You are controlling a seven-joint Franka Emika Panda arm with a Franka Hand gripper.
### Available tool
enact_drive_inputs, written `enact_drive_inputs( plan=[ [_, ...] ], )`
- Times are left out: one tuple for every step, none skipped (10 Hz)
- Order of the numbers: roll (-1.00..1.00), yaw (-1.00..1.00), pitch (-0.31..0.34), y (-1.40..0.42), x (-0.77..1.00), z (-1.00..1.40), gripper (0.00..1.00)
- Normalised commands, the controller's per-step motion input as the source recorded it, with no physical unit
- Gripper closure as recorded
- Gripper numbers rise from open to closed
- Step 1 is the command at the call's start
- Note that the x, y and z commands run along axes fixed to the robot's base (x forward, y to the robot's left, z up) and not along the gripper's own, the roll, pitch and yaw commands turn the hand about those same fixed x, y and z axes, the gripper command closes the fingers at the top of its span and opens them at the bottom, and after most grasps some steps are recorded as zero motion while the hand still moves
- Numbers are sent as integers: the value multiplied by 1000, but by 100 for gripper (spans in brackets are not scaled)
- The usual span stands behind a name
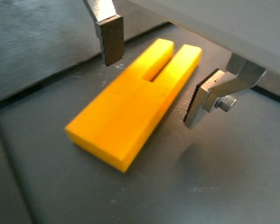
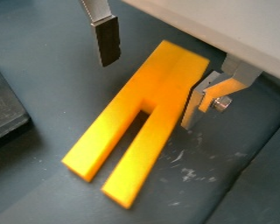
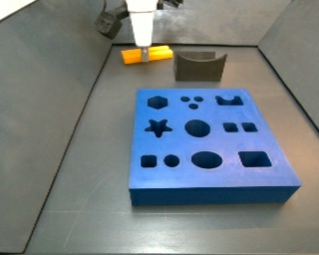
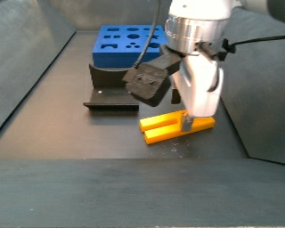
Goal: Pick up the double-square object. Move up. Place the double-square object on the fixture. Regrasp the double-square object. Move to above the board. Insert the double-square object.
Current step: Pick up the double-square object.
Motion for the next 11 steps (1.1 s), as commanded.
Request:
enact_drive_inputs(
  plan=[
    [0,-106,-57,163,0,-1000,0],
    [0,0,-106,289,-180,-1000,0],
    [0,114,-167,414,-343,-997,0],
    [-13,269,-186,354,-466,-906,0],
    [0,0,-204,46,-403,-203,0],
    [0,0,0,49,-17,0,0],
    [-257,111,-124,23,-140,-546,0],
    [-274,457,-101,60,11,-520,0],
    [-286,620,-109,60,157,-480,0],
    [-311,543,-90,51,14,-429,0],
    [-47,0,0,46,0,0,0]
  ],
)
